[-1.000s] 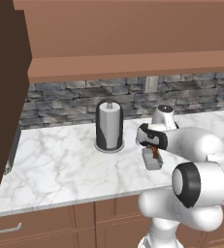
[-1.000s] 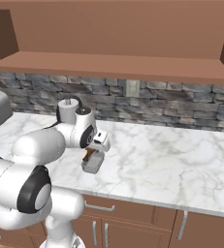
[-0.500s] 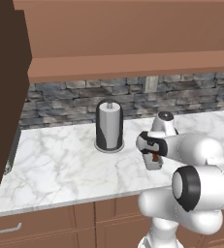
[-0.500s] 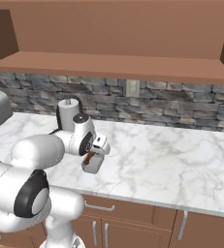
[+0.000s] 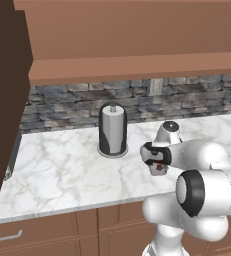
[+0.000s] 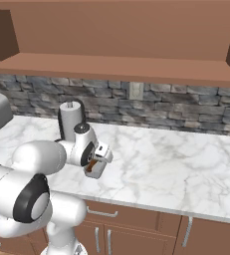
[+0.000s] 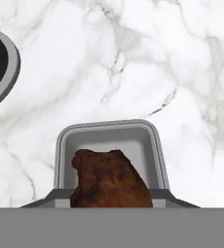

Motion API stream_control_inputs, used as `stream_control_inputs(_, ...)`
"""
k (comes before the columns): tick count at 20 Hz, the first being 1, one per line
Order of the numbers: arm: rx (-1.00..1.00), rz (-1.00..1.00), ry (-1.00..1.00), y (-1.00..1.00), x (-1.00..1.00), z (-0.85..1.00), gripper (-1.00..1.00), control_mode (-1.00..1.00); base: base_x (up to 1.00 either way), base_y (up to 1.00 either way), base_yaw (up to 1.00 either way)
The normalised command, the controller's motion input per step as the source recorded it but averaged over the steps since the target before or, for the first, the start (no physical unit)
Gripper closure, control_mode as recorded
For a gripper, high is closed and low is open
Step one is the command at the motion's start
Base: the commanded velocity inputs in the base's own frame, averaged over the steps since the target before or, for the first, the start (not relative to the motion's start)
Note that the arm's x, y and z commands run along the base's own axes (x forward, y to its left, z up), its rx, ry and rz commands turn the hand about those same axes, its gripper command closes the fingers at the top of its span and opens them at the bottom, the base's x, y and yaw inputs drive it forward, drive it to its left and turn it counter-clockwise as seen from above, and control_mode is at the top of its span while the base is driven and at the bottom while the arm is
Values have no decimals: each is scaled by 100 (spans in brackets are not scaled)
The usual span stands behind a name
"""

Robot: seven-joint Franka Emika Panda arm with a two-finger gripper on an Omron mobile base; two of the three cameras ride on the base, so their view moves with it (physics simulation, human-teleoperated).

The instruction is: Retrieve the tupperware from the cabinet, then place the raw meat into the tupperware to avoid contamination.

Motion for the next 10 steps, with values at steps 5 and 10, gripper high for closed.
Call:
stream_control_inputs(5,0,-2,0,0,12,-5,100,-100,0,0,0)
stream_control_inputs(10,0,-1,1,0,18,-2,100,-100,0,0,0)
